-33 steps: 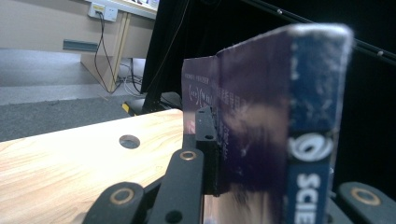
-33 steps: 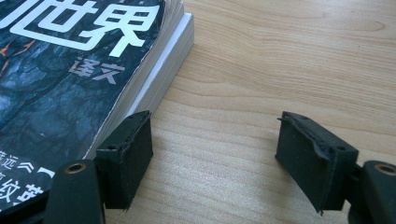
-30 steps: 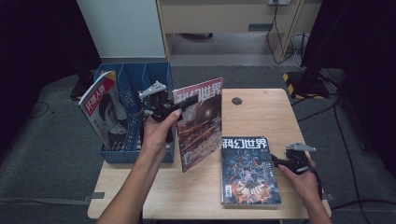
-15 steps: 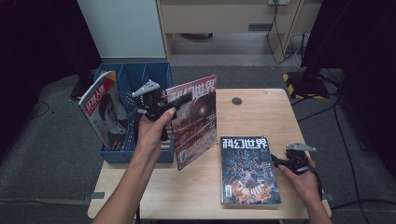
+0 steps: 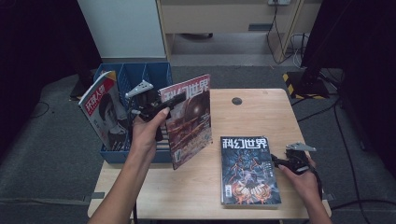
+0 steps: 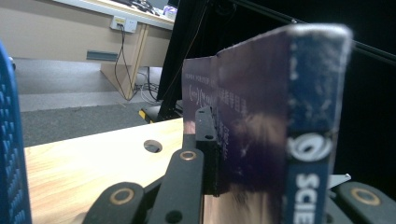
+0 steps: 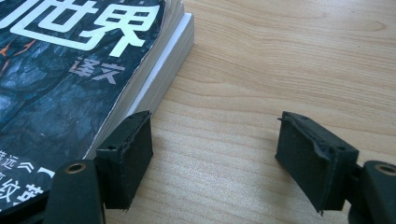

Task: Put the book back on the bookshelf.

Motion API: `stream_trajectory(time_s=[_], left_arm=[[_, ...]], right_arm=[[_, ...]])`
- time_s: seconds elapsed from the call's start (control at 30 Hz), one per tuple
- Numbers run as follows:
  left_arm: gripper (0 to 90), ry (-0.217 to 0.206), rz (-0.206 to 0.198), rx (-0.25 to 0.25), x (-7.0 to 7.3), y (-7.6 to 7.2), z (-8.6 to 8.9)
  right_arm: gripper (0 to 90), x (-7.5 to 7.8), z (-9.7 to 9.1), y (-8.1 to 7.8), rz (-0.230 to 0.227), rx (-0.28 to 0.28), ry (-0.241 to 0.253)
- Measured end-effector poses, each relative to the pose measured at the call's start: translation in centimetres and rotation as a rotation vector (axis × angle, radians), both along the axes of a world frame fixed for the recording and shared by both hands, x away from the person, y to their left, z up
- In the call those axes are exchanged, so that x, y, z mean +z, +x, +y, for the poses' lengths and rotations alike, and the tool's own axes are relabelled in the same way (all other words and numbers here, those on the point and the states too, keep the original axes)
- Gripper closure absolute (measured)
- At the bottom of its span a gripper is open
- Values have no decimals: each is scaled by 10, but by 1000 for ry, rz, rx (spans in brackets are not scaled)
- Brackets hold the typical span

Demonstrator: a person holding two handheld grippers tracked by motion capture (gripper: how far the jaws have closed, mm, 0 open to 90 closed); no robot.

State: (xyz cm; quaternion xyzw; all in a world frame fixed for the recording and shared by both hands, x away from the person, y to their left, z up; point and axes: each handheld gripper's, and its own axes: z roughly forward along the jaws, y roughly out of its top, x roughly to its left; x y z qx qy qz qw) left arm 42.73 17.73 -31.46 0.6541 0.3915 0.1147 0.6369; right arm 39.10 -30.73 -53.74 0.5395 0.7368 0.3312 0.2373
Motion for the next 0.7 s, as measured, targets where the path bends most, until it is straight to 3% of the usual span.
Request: stream_trajectory(time_s=[0.7], left_arm=[[835,-6,-7,29,2,-2,16]], right_arm=[[267,0,0,0,0,0,0]])
